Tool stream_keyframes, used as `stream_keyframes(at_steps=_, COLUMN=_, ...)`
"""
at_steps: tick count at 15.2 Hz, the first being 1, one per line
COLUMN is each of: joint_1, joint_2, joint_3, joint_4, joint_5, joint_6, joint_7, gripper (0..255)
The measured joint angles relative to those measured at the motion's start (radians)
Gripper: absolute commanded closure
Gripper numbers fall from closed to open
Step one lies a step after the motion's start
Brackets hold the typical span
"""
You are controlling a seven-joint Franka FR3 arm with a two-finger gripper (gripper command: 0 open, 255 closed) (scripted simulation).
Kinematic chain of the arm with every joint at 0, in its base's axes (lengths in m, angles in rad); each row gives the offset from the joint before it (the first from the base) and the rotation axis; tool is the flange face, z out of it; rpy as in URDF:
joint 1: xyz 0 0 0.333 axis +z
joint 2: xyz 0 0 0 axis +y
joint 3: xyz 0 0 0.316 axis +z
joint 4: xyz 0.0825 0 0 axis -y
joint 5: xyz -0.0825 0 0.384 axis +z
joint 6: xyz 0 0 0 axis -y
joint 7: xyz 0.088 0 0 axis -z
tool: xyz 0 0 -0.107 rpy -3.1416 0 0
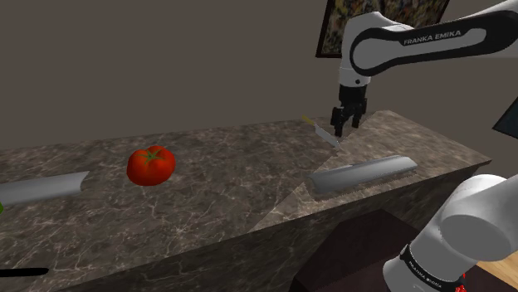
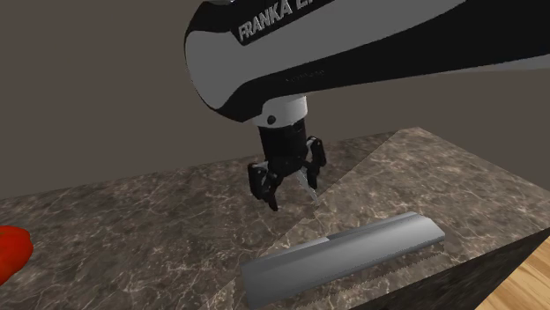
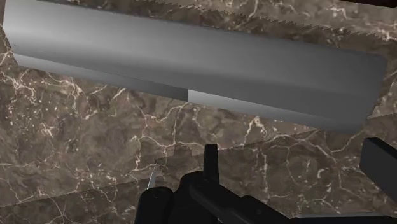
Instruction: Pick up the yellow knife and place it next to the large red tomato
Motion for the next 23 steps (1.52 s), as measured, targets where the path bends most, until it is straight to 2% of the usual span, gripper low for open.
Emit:
stream_keyframes(at_steps=6, joint_1=-0.035, joint_2=0.180, joint_3=-0.066, joint_4=0.076, joint_5=0.006, joint_6=0.139, joint_7=-0.033, gripper=0)
stream_keyframes(at_steps=10, joint_1=-0.057, joint_2=0.319, joint_3=-0.108, joint_4=0.173, joint_5=0.032, joint_6=0.204, joint_7=-0.067, gripper=0)
stream_keyframes(at_steps=16, joint_1=-0.097, joint_2=0.534, joint_3=-0.157, joint_4=0.335, joint_5=0.100, joint_6=0.282, joint_7=-0.128, gripper=0)
stream_keyframes(at_steps=23, joint_1=-0.166, joint_2=0.779, joint_3=-0.182, joint_4=0.572, joint_5=0.207, joint_6=0.310, joint_7=-0.200, gripper=0)
